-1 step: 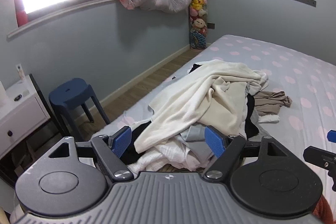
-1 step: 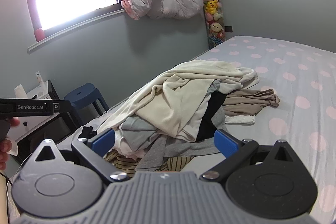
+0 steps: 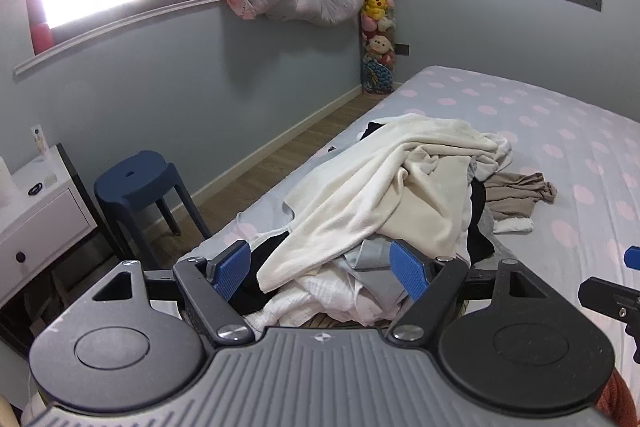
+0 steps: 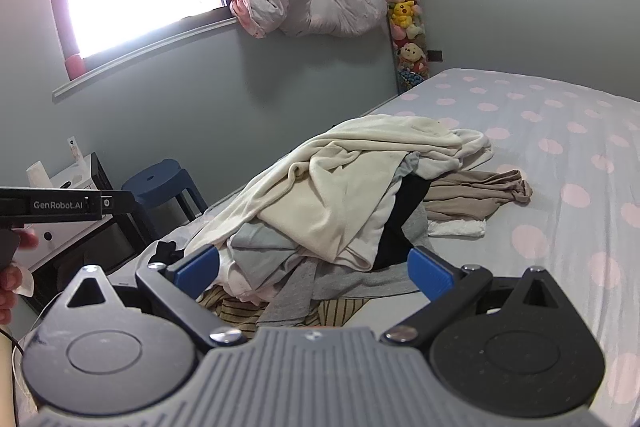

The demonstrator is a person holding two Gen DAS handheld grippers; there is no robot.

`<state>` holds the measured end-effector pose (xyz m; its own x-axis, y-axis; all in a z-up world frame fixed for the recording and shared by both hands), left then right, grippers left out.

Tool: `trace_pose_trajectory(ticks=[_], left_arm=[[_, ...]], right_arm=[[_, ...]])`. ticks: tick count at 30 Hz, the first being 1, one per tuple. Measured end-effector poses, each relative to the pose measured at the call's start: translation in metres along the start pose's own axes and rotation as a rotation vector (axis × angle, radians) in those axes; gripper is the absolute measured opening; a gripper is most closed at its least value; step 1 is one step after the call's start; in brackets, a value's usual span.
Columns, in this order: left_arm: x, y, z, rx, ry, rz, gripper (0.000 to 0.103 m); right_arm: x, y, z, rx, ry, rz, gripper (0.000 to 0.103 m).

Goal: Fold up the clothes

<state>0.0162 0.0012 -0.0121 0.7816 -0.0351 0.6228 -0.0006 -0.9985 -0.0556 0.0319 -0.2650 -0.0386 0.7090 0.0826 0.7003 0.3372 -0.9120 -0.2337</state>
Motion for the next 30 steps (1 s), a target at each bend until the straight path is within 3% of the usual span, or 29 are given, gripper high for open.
trace_pose_trajectory(ticks=[5,11,30], left_arm=[[-0.001,-0.006,-0.001,-0.079,-0.022,-0.029,0.076],[-0.003,0.014,0.001,-0.024,-0.022,0.007,0.076],[-0.003,0.017,0.005,-0.034,-0.035,0.016,0.076]], right_arm=[[-0.001,0.001,-0.001,-0.006,-0.003,-0.006,0.101],[-0.001,0.001,-0.004,-0.013,0.000,-0.002,0.101],[-0.005,0.007,0.000,-0.057,-0.040,0.026,0.102]])
Point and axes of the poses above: each gripper's, at about its wrist camera, not at the fingertips, and z roughly the way its jaws point, y to its right, x to its top, the point moved 2 cm from there along z, roughly the way its jaws point, and after that the axes turned 14 degrees about -y, right-handed, at the moved point
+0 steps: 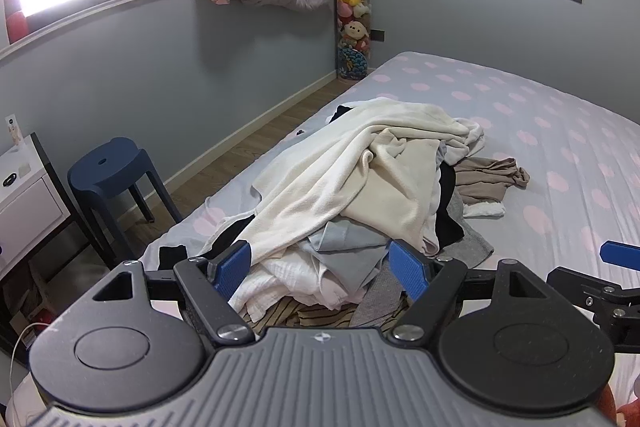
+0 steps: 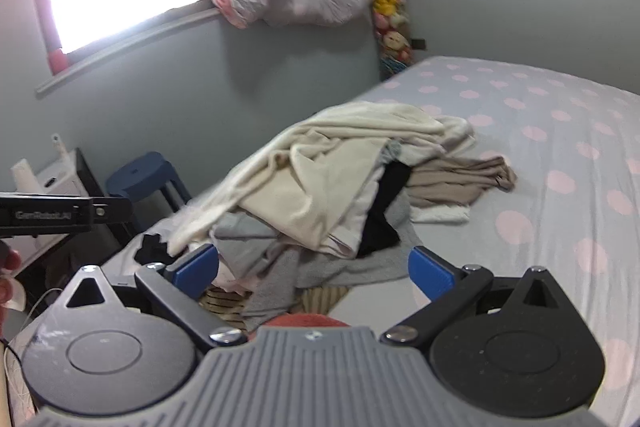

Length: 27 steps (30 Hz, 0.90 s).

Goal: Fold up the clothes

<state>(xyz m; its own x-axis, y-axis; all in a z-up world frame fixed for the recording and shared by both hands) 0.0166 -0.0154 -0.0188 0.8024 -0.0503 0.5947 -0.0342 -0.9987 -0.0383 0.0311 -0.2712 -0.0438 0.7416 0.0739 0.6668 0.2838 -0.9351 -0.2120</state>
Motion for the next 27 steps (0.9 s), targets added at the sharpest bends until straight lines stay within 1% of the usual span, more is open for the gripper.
trace_pose_trajectory(ticks=[8,27], left_arm=[[-0.0010,0.0012,0.0006,-0.005,-0.001,0.001,0.076],[-0.0018,0.0031,0.0033,0.006,-0.006,-0.005,0.076]], right_arm=[[-0.0007,0.0005,-0.0004,0.020,0.004,0.009,0.102],[-0.0012,-0.0017,0.0009,0.005,0.006,0.000,0.102]])
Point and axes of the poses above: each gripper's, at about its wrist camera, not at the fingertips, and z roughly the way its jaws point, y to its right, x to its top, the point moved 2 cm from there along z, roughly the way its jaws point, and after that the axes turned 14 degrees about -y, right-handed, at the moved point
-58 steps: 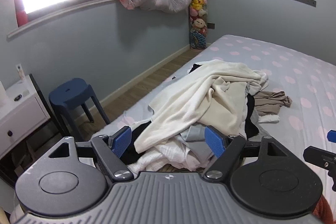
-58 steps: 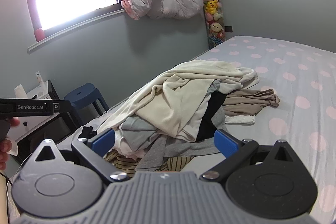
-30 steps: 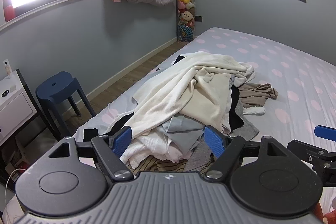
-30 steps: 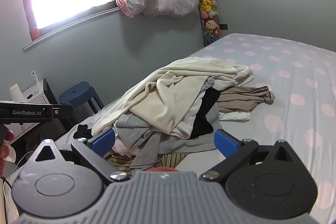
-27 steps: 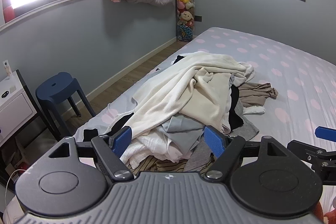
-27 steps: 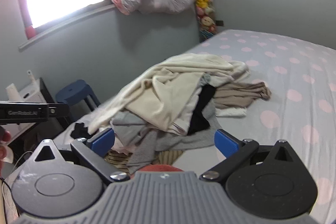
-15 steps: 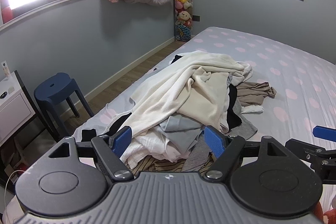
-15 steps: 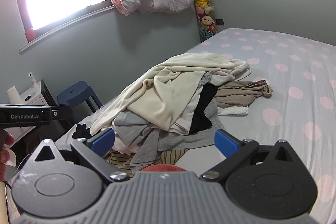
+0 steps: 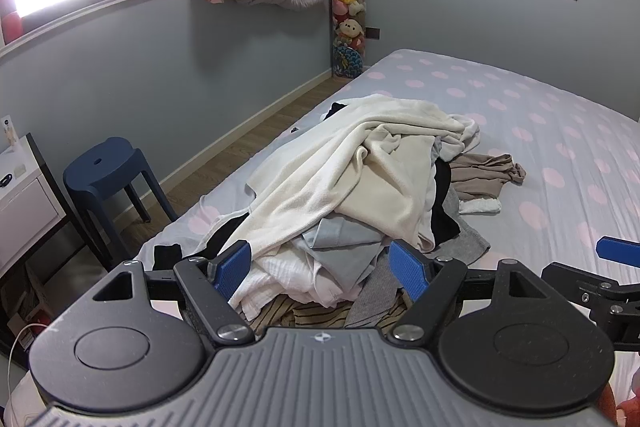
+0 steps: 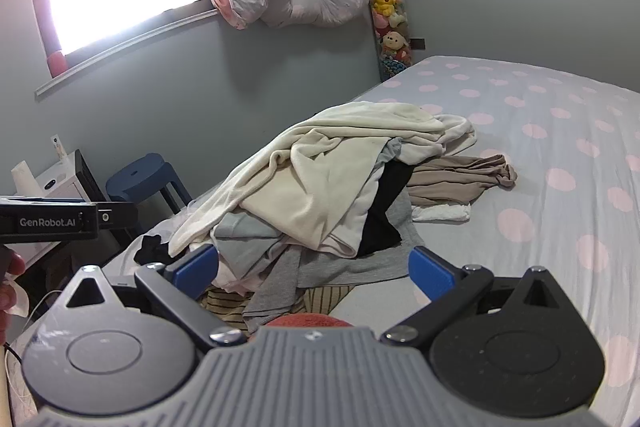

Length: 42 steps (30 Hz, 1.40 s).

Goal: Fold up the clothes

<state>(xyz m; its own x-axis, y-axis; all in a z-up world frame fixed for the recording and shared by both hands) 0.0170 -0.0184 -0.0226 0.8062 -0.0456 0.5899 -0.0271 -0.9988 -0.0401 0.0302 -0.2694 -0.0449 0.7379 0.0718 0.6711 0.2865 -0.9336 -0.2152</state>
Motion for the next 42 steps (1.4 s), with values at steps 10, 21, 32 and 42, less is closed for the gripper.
trace_pose_trajectory(ticks=[10,21,32,42], left_arm=[[-0.002,-0.002,0.003,0.011,-0.006,-0.021,0.076],[0.012,-0.018,0.015,0.096,0.029,-0.050,0.076],[0.043,-0.031,0.039,0.170,0.083,-0.021,0.074],[0.079,-0.033,0.081,0.135,0.132,-0.009,0.074]], right_arm=[[0.001,0.001,0.005,0.001,-0.012,0.001,0.102],[0.021,0.009,0.010,-0.014,0.054,-0.031,0.102],[0.065,0.014,0.046,-0.034,0.128,-0.165,0.102],[0.113,0.021,0.101,0.106,0.096,-0.089,0.102]])
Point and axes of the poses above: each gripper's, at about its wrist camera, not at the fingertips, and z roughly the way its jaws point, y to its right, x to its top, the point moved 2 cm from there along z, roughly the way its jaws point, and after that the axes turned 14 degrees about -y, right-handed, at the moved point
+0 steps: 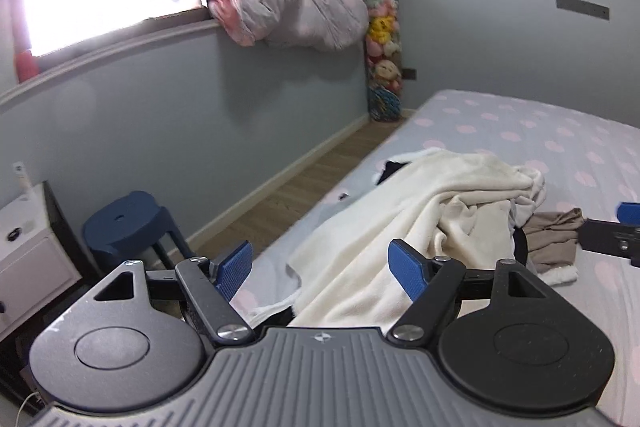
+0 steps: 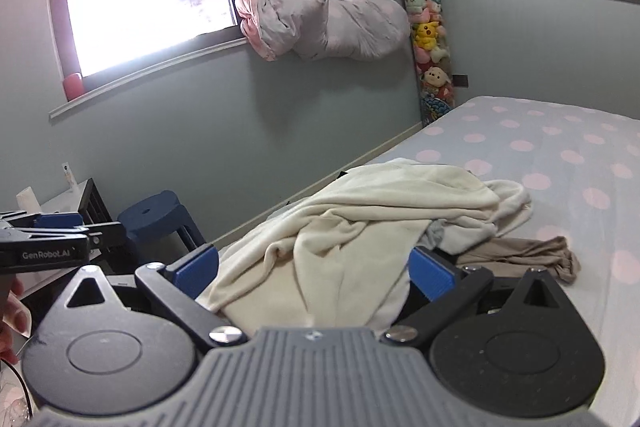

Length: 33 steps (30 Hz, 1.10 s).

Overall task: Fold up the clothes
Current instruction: 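Lower both tools onto the cream garment and pinch its edge with each gripper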

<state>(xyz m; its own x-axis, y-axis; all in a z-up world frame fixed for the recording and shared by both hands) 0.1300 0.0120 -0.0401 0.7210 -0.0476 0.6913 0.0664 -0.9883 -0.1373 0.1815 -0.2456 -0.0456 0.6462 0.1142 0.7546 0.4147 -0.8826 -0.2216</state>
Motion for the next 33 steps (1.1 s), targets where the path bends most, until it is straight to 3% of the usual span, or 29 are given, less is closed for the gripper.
trace_pose_trajectory(ticks=[3,7,10,16,18,20,21,22,24,26,27,29,32,33], left_arm=[[0.006,0.008,0.022,0.004,-0.030,0.033,0.074],[0.010,0.014,0.053,-0.065,-0.083,0.054,0.074],[0.011,0.013,0.075,-0.119,-0.133,0.049,0.074],[0.012,0.014,0.105,-0.196,-0.222,0.076,0.074],[0.012,0.016,0.112,-0.211,-0.250,0.099,0.067],[0.013,0.016,0.117,-0.221,-0.270,0.109,0.062],[0.014,0.016,0.119,-0.228,-0.279,0.113,0.059],[0.016,0.017,0.121,-0.236,-0.284,0.113,0.057],[0.020,0.018,0.122,-0.261,-0.292,0.116,0.041],[0.025,0.020,0.121,-0.297,-0.299,0.117,0.024],[0.028,0.021,0.121,-0.308,-0.303,0.116,0.018],[0.034,0.023,0.119,-0.329,-0.311,0.113,0.007],[0.048,0.027,0.110,-0.326,-0.281,0.144,0.000],[0.054,0.027,0.104,-0.326,-0.259,0.150,0.000]], right_arm=[[0.010,0.000,0.025,-0.011,-0.023,-0.018,0.102],[0.020,0.003,0.064,0.023,-0.095,-0.031,0.102],[0.020,-0.001,0.091,-0.003,-0.150,-0.098,0.102],[0.016,-0.004,0.123,-0.005,-0.188,-0.169,0.101],[0.016,-0.007,0.130,0.000,-0.199,-0.184,0.099],[0.016,-0.010,0.138,-0.003,-0.217,-0.193,0.082],[0.016,-0.012,0.142,-0.005,-0.228,-0.199,0.062],[0.017,-0.012,0.145,-0.007,-0.240,-0.198,0.049],[0.017,-0.011,0.151,-0.003,-0.255,-0.187,0.046],[0.019,-0.009,0.152,0.000,-0.263,-0.171,0.037],[0.021,-0.008,0.151,0.000,-0.261,-0.167,0.027],[0.025,-0.005,0.148,-0.010,-0.257,-0.167,0.021],[0.034,-0.002,0.142,-0.034,-0.245,-0.175,0.017],[0.037,-0.001,0.138,-0.041,-0.236,-0.177,0.010]])
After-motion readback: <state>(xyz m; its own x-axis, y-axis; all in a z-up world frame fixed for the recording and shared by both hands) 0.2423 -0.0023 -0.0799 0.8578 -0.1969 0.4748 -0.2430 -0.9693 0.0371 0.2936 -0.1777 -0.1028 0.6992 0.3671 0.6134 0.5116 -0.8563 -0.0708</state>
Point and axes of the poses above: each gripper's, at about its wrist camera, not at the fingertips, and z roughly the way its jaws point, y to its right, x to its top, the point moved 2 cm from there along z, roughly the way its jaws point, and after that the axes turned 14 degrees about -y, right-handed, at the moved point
